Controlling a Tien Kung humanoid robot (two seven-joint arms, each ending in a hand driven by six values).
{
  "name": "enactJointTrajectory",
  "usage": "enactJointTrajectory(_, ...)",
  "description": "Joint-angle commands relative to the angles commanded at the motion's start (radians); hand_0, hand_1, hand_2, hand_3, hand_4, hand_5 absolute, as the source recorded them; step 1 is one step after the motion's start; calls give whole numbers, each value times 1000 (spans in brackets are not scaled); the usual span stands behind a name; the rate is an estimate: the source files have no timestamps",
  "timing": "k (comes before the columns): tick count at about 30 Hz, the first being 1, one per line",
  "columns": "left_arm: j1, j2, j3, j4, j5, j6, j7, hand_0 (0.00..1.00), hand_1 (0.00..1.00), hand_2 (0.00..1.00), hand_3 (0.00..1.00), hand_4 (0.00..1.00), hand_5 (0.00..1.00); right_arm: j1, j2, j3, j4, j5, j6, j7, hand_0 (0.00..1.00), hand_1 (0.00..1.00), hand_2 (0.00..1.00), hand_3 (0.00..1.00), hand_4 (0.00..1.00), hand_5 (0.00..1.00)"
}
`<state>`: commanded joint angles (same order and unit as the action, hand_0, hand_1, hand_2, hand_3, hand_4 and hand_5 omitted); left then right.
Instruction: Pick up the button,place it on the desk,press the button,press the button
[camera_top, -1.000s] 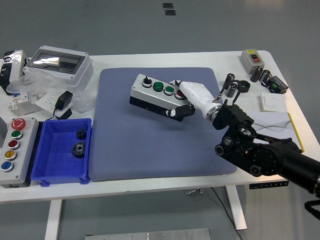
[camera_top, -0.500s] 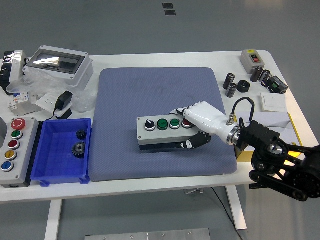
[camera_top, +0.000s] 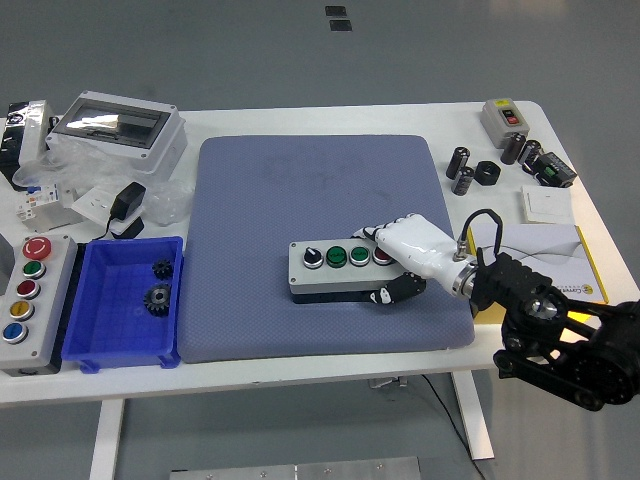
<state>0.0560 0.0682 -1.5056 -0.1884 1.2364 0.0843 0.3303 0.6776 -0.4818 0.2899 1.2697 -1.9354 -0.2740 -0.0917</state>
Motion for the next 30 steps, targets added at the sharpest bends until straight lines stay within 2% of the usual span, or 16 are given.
enactJointTrajectory(5, -1, 1, 0, 0, 0, 0, -1, 641, 559, 621, 583, 632, 196, 2, -4, -4, 4, 24, 16, -7, 632, 632, 619, 584, 148, 86)
enactJointTrajectory(6, -1, 1, 0, 0, 1, -1, -1, 641, 559, 621, 583, 632, 197, 1, -5, -5, 4, 30, 19, -8, 672, 680, 671, 651, 161, 81)
enactJointTrajectory(11, 0, 1, 1, 0, 0, -1, -1, 641, 559, 621, 583, 632, 197, 1, -11, -7, 11, 48, 23, -12, 672, 680, 671, 651, 161, 81)
enactJointTrajectory(12, 0, 1, 0, 0, 1, -1, 0, 641, 559, 621, 583, 633, 196, 1, -14, -8, 13, 53, 24, -12, 798, 813, 814, 873, 326, 2)
enactJointTrajectory(17, 2, 1, 2, 0, -1, -1, -1, 641, 559, 621, 583, 633, 196, 2, -28, -14, 31, 102, 36, -10, 798, 813, 814, 873, 326, 2)
enactJointTrajectory(18, 2, 1, 2, 0, -2, 0, -1, 642, 558, 621, 582, 632, 197, 2, -32, -15, 35, 118, 41, -9, 835, 827, 837, 895, 368, 2)
enactJointTrajectory(22, 3, 1, 4, 0, -4, 0, -1, 642, 558, 621, 582, 632, 197, 5, -44, -12, 51, 175, 60, -2, 835, 827, 837, 895, 368, 2)
enactJointTrajectory(24, 3, 0, 4, 0, -4, -1, -1, 641, 559, 621, 582, 632, 196, 8, -47, -6, 55, 189, 65, 2, 836, 833, 842, 902, 408, 10)
enactJointTrajectory(30, 2, 0, 4, 1, -4, -1, -1, 641, 559, 621, 582, 631, 195, 9, -52, -1, 60, 204, 79, 7, 830, 834, 843, 906, 426, 19)
